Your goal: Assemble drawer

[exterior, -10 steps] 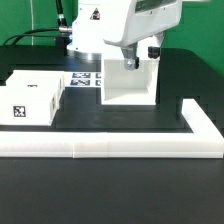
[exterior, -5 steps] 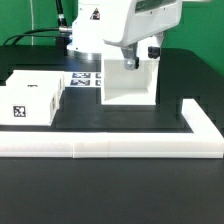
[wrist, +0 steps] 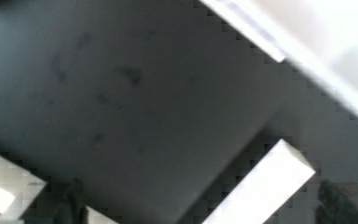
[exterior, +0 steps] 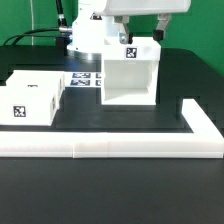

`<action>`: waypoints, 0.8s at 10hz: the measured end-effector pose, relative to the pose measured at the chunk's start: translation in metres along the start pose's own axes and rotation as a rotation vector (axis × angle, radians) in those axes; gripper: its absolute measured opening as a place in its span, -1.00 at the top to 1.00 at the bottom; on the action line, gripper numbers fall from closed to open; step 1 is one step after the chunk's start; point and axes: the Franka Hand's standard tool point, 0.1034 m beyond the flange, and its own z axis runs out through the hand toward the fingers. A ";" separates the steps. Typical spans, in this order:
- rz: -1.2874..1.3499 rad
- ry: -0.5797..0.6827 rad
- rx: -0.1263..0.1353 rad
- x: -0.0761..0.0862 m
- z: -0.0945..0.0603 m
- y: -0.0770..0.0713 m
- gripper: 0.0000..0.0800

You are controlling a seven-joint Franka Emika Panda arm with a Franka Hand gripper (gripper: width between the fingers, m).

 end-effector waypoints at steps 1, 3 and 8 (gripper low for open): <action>0.004 0.005 0.012 -0.002 0.000 0.000 -0.63; 0.003 0.004 0.012 -0.001 0.001 0.000 -0.63; 0.422 -0.018 0.010 -0.021 -0.001 -0.030 -0.63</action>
Offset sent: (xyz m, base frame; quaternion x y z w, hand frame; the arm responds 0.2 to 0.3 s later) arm 0.0000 0.0000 0.0000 0.0000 0.0000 0.0000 1.0000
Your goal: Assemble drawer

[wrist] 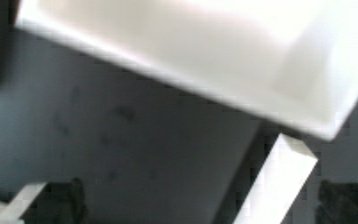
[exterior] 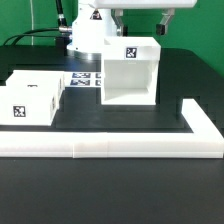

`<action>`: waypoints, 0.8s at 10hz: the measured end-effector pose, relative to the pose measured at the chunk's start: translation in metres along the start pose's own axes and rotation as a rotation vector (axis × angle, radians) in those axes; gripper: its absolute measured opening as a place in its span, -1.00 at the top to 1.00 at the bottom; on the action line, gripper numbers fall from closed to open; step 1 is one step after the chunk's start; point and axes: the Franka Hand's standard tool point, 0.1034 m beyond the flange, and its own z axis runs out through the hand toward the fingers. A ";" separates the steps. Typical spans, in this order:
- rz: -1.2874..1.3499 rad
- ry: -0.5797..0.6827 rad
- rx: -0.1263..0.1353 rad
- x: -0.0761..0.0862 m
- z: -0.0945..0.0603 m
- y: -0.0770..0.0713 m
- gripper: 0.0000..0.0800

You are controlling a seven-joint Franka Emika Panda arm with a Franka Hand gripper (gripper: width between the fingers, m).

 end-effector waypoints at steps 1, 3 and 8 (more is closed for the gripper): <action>0.053 -0.009 0.013 -0.005 0.002 -0.009 -0.63; 0.116 -0.005 0.045 -0.020 0.008 -0.023 -0.63; 0.220 -0.006 0.047 -0.044 0.020 -0.031 -0.63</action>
Offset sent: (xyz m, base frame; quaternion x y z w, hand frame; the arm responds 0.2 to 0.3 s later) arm 0.0000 0.0000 0.0000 0.0000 0.0000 0.0000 1.0000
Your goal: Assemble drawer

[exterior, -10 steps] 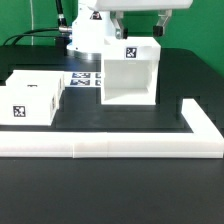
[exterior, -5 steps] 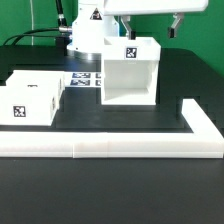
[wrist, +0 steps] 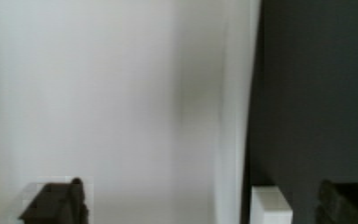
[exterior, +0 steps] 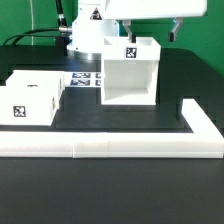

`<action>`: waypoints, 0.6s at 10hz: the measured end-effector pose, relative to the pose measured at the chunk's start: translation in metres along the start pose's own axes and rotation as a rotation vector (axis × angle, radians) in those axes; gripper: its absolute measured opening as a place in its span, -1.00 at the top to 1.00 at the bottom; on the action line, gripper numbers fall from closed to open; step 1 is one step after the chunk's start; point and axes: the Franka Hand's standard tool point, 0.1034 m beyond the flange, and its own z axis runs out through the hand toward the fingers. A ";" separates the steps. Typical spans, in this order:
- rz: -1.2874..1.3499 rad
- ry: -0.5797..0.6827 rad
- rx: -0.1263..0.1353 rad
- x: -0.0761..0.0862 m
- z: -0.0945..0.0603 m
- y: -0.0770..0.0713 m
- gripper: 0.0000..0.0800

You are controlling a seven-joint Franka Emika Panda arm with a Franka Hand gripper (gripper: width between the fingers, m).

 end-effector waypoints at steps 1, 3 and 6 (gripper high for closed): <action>0.025 -0.014 0.001 -0.013 0.007 -0.004 -0.63; 0.044 -0.028 -0.003 -0.022 0.016 -0.007 -0.63; 0.036 -0.032 -0.002 -0.021 0.018 -0.010 -0.55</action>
Offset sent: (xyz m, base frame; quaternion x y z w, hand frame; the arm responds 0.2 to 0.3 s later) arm -0.0131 0.0060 -0.0126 -0.0071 -0.0056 0.0297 0.9995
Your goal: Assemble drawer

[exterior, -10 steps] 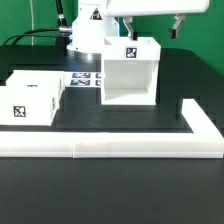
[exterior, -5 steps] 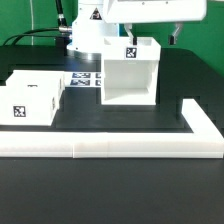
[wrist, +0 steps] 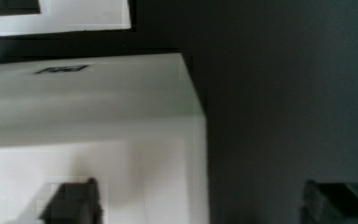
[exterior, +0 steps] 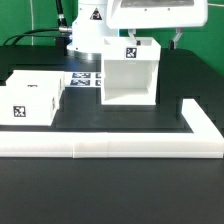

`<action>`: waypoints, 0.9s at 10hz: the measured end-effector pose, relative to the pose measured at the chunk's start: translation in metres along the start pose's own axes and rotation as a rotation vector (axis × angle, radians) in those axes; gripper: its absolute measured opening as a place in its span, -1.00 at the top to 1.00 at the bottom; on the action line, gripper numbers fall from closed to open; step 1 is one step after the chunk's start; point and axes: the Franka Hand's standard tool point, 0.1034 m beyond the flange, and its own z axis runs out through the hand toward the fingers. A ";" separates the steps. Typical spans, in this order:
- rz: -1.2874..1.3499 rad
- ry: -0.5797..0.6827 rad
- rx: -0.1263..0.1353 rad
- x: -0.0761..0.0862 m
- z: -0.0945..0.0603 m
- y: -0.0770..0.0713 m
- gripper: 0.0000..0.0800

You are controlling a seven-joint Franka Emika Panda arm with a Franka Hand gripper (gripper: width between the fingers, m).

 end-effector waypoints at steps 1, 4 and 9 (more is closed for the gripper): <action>0.000 -0.001 0.000 0.000 0.000 0.000 -0.12; 0.000 -0.001 0.000 0.000 0.000 0.000 0.72; 0.000 0.000 0.000 0.000 0.000 0.000 0.91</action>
Offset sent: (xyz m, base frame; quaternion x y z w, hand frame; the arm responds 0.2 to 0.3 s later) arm 0.0000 0.0000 0.0000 0.0000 0.0000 0.0000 1.0000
